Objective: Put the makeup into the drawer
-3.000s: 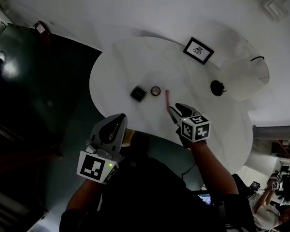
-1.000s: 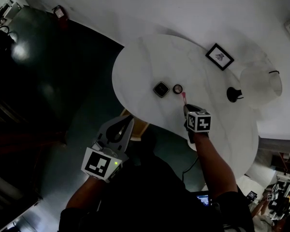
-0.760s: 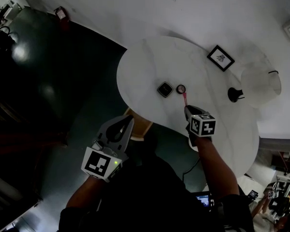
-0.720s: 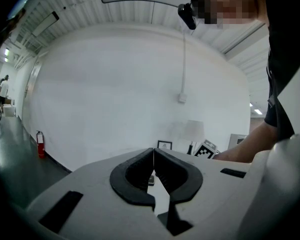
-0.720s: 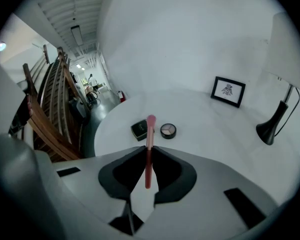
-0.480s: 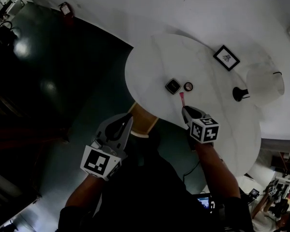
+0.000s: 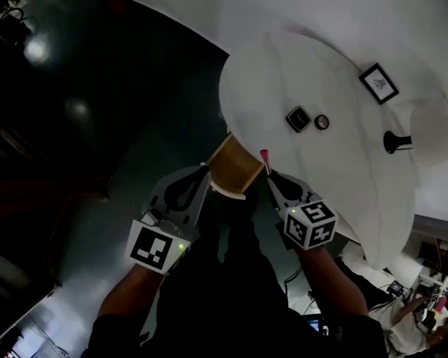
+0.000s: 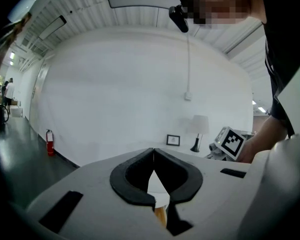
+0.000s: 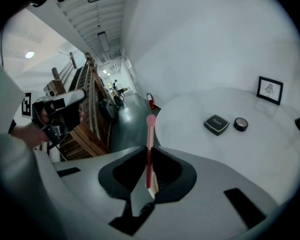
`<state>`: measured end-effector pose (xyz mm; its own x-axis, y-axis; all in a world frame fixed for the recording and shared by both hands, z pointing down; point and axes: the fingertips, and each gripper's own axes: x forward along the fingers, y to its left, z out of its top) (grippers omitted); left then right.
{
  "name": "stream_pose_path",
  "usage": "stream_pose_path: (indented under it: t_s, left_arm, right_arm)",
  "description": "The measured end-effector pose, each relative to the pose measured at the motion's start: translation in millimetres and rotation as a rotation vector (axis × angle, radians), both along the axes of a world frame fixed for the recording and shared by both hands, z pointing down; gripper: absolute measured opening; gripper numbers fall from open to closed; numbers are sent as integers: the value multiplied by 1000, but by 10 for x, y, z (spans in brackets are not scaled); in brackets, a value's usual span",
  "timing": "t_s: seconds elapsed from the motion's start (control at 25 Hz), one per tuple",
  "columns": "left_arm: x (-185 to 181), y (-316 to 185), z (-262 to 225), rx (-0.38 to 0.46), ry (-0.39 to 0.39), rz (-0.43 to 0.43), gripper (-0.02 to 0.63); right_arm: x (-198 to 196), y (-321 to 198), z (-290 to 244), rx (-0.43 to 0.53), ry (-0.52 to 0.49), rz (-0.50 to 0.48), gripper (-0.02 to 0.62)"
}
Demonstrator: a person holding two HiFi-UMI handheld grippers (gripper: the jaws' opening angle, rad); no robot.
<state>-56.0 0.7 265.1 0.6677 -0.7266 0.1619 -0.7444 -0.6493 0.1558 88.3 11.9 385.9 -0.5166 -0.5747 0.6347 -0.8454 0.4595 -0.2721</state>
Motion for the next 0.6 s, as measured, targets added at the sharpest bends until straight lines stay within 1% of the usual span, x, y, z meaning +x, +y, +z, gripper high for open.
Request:
stream_pose_path:
  t_s: [0.12, 0.24, 0.32, 0.44, 0.6]
  left_arm:
    - [-85, -27, 203, -18, 4, -6, 11]
    - [-119, -59, 399, -16, 10, -10, 11]
    - [-125, -46, 544, -14, 15, -7, 11]
    - [-114, -9, 816, -33, 1, 13, 11]
    - [-34, -122, 1280, -47, -42, 37, 11]
  right_arm:
    - [-236, 120, 202, -15, 12, -49, 48]
    - [-414, 178, 498, -25, 36, -103, 48]
    - [-518, 232, 773, -44, 51, -136, 48]
    - [-636, 283, 1242, -78, 72, -175, 48]
    - [-683, 120, 1929, -101, 90, -224, 48]
